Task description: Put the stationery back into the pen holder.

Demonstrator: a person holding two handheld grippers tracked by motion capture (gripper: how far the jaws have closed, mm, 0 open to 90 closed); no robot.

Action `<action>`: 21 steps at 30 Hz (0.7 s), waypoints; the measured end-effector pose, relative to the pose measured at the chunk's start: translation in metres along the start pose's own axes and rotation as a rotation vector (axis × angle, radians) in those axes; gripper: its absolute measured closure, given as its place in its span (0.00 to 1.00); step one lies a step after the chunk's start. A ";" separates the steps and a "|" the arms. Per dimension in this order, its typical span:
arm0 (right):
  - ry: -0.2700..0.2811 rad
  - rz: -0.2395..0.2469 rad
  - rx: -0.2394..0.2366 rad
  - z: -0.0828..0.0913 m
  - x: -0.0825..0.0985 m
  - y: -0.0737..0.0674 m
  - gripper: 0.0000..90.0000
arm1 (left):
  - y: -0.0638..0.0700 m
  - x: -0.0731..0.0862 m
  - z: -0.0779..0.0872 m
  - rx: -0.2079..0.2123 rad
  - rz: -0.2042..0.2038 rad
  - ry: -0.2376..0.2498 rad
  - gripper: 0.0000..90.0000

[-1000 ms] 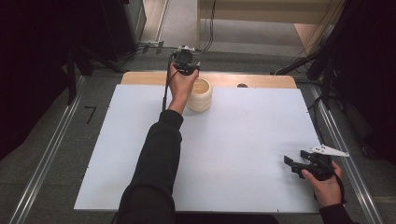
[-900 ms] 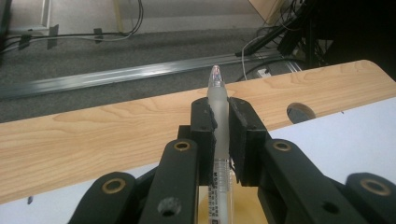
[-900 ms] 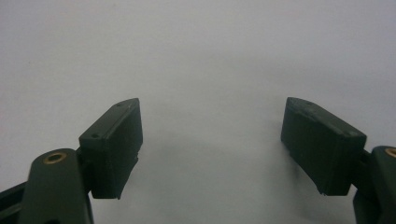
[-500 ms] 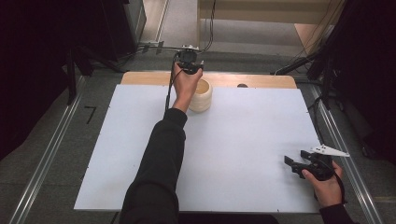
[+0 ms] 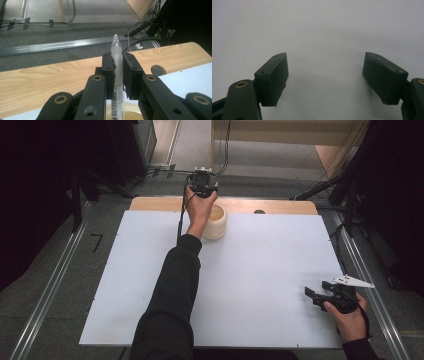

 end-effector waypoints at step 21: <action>0.001 0.003 0.004 0.001 0.000 -0.001 0.22 | 0.007 0.005 0.010 0.002 -0.034 -0.020 0.90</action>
Point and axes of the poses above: each handheld gripper's, and its own axes: z roughly backward along the jaws, x roughly out of its underside, y roughly to its right, the point moved 5 cm from there along -z, roughly forward along the jaws, and after that the axes turned 1 degree about y, right-handed, at the moved point
